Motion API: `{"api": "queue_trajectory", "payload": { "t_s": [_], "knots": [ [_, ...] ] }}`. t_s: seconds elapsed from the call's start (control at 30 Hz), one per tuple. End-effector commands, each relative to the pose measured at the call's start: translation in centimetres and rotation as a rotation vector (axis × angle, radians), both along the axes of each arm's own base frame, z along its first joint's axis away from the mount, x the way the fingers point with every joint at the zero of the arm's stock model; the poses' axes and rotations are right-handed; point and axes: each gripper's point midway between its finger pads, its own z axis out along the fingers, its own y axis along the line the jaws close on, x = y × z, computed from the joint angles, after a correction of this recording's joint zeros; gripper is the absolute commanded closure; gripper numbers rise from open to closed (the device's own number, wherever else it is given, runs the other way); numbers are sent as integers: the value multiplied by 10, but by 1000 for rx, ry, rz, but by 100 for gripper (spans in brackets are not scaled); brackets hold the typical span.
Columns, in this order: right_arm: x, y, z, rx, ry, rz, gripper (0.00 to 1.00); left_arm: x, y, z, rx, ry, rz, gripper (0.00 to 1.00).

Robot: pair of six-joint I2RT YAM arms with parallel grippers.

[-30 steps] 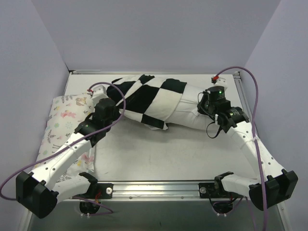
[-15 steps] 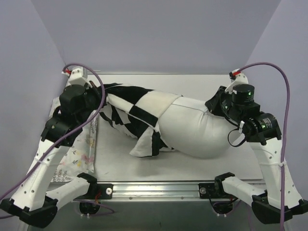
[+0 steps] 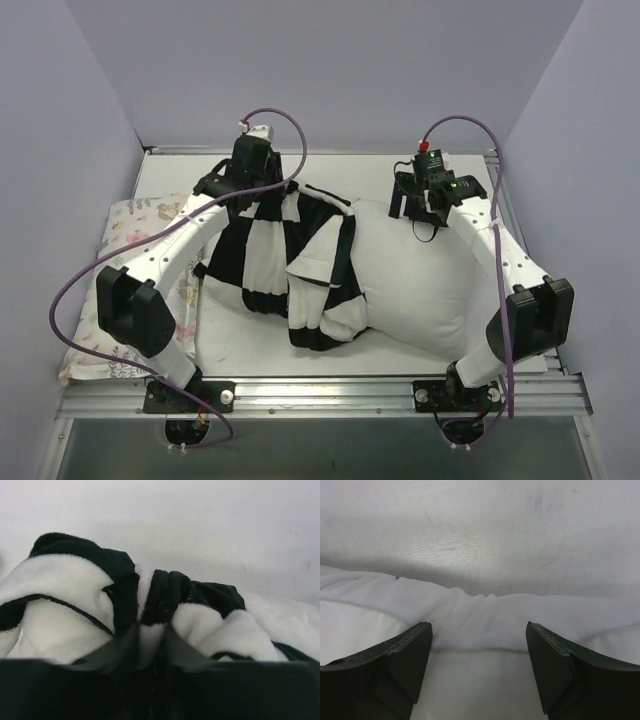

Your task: Remove the pillowcase from the pillow

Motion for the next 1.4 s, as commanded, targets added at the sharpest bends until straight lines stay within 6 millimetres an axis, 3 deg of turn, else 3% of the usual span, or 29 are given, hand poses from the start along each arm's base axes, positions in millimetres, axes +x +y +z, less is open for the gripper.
{"api": "queue_trajectory", "payload": {
  "t_s": [0.0, 0.07, 0.1, 0.17, 0.3, 0.33, 0.37, 0.43, 0.5, 0.53, 0.57, 0.6, 0.63, 0.67, 0.77, 0.8, 0.83, 0.9, 0.93, 0.97, 1.03, 1.07, 1.13, 1.17, 1.23, 1.27, 1.3, 1.37],
  "knots": [
    [1, 10, 88, -35, -226, 35, 22, -10, -24, 63, -53, -141, -98, 47],
    [-5, 8, 122, -40, -303, 38, 14, -19, -28, 93, -78, -230, -117, 32],
    [-7, 6, 131, -48, -324, 34, 12, -24, -28, 98, -85, -248, -123, 23],
    [-18, 0, 148, -59, -370, 16, 9, -37, -28, 119, -109, -297, -142, 19],
    [-39, -3, 145, -38, -375, 23, 7, -73, -37, 124, -129, -318, -198, 18],
    [-47, -2, 141, -34, -365, 30, 6, -83, -42, 105, -115, -287, -218, 17],
    [-61, 2, 141, -13, -380, 40, 6, -99, -53, 104, -122, -287, -243, 17],
    [-81, 4, 106, -28, -315, 60, 6, -115, -64, 72, -104, -247, -272, 17],
    [-103, 11, 94, -4, -319, 72, 5, -137, -86, 51, -125, -212, -330, 17],
    [-112, 11, 64, -24, -271, 81, 5, -142, -97, 45, -143, -211, -352, 17],
    [-119, 13, 57, -17, -274, 93, 5, -149, -106, 16, -124, -159, -368, 16],
    [-125, 17, 44, -19, -259, 93, 5, -159, -120, 5, -117, -143, -407, 16],
    [-129, 17, 22, -39, -229, 95, 4, -159, -127, -4, -112, -141, -405, 17],
    [-131, 18, 7, -57, -198, 98, 4, -159, -133, -29, -93, -93, -403, 16],
    [-130, 22, -23, -80, -138, 91, 4, -157, -148, -56, -90, -49, -406, 17],
    [-127, 25, -26, -77, -136, 95, 6, -154, -148, -58, -82, -46, -390, 26],
    [-126, 25, -30, -85, -125, 94, 9, -149, -139, -66, -42, -33, -345, 34],
    [-124, 25, -37, -107, -109, 87, 41, -145, -130, -69, -5, -32, -302, 55],
    [-121, 22, -38, -113, -110, 79, 61, -144, -123, -73, 12, -21, -284, 73],
    [-119, 21, -39, -118, -108, 73, 82, -143, -117, -71, 17, -28, -266, 82],
    [-115, 13, -38, -129, -106, 48, 94, -142, -103, -75, 47, -14, -236, 100],
    [-112, 7, -36, -135, -109, 35, 100, -134, -87, -73, 69, -23, -182, 100],
    [-111, -12, -33, -154, -103, -11, 100, -129, -55, -77, 129, 0, -105, 100],
    [-107, -33, -29, -153, -106, -80, 100, -115, -24, -71, 134, -6, -17, 100],
    [-106, -54, -22, -160, -103, -128, 100, -109, 21, -77, 142, 23, 80, 100],
    [-104, -73, -17, -156, -106, -192, 100, -105, 42, -63, 109, -6, 130, 100],
    [-104, -78, -13, -152, -106, -201, 100, -93, 81, -58, 94, -11, 238, 100],
    [-103, -91, -3, -145, -118, -241, 100, -92, 119, -48, 81, -35, 329, 100]
  ]
}}
